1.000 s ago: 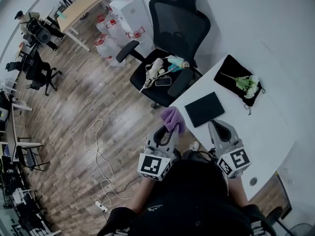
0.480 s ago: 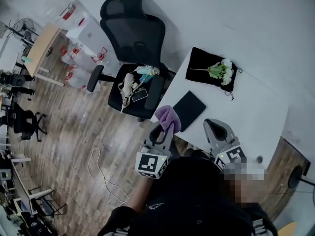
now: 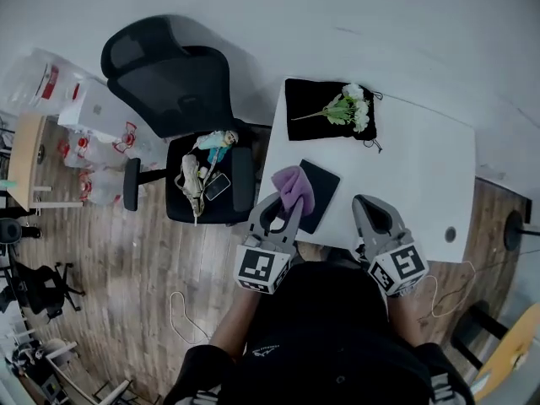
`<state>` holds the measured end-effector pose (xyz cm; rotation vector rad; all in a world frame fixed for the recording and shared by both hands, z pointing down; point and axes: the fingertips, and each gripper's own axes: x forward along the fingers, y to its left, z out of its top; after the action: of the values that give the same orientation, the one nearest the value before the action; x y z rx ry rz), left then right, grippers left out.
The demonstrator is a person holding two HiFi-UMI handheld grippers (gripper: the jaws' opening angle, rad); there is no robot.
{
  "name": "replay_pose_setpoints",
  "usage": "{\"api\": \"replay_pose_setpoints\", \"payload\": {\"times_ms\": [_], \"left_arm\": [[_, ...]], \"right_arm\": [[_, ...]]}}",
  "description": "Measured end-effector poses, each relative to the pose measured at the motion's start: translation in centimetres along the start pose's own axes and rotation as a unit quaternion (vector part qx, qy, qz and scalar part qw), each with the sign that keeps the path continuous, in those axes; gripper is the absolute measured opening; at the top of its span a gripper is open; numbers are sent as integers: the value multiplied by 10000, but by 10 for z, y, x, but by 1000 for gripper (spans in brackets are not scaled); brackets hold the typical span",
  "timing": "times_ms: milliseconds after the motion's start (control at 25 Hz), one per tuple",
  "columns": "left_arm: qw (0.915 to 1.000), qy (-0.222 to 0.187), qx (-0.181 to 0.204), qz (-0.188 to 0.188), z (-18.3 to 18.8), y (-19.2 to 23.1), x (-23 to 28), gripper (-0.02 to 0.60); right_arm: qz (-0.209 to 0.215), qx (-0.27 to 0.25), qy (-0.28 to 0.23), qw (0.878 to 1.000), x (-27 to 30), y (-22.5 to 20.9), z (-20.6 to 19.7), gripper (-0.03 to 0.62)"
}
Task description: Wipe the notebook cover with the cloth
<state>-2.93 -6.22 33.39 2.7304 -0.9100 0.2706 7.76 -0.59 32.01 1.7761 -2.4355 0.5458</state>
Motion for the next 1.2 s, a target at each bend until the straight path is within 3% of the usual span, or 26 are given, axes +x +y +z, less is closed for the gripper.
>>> {"api": "replay_pose_setpoints", "payload": {"times_ms": [320,720,1200], "left_arm": [[9924,491,98,-1123,-20,21,33,85],[9688,1189,175,-2169,-59,10,71,86],[9479,1882,188,-2564,-109,-7,113,86]], "right_arm": [[-1067,246,-87,9939,8,7,-4,5],[-2068,460,-150,9772,-7,8,-20,5],[-2377,725,-33,9686,-8,2,-42,5]]}}
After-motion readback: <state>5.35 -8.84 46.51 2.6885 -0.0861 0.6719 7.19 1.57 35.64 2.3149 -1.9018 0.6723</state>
